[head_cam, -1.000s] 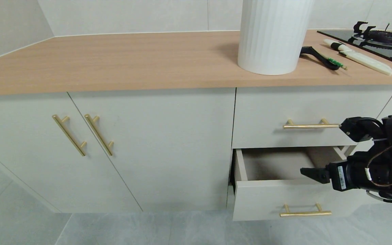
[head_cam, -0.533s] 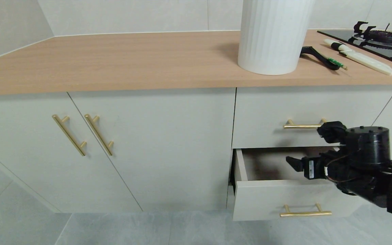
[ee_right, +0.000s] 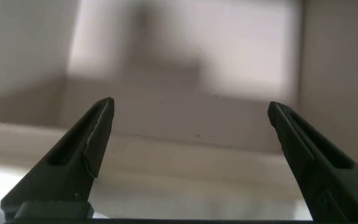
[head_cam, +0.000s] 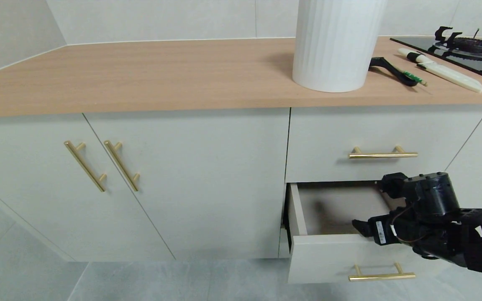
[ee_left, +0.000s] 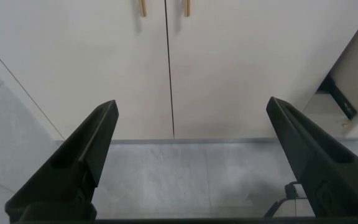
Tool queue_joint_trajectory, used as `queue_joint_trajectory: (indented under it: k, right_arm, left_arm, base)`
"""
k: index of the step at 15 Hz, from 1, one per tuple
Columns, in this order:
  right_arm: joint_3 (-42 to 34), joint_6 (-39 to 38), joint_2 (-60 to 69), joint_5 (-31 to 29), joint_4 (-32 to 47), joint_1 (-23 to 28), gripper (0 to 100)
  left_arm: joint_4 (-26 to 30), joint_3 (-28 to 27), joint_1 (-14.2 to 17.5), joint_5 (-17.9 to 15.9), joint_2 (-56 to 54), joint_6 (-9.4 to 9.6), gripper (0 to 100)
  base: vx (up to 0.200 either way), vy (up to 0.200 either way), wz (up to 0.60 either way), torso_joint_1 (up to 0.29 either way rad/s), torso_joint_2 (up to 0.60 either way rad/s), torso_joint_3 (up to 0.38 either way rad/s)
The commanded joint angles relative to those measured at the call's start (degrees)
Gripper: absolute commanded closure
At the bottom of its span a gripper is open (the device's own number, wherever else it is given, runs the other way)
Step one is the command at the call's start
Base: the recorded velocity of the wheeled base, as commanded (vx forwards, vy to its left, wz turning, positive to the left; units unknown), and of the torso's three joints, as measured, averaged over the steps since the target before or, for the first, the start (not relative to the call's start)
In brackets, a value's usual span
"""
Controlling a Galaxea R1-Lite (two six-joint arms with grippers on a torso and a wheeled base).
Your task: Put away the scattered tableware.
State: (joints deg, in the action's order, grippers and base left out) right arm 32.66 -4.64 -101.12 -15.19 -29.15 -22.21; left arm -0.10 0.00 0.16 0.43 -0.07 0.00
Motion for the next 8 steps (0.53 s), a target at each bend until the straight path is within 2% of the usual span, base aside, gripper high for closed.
queue_joint_trajectory:
  k: [1,6,8]
  right_arm:
    - [1.62,-0.01,2.42,0.07,3.40,-0.03,0]
    - [2.94,-0.01,6.81,2.45,11.57,-0.03,0]
    - [4.34,0.25,8.57,2.53,18.16,-0.11,0]
  left_arm:
    - [0.01,0.00,0.02,0.01,0.07,0.00,0]
    - [-0.08,0.00,0.02,0.01,0.07,0.00,0]
    - [-0.08,0.00,0.02,0.01,0.07,0.00,0]
  base:
    - [0.000,0.000,0.00,0.000,0.00,0.000]
    - [0.000,0.000,0.00,0.000,0.00,0.000]
    - [0.000,0.000,0.00,0.000,0.00,0.000]
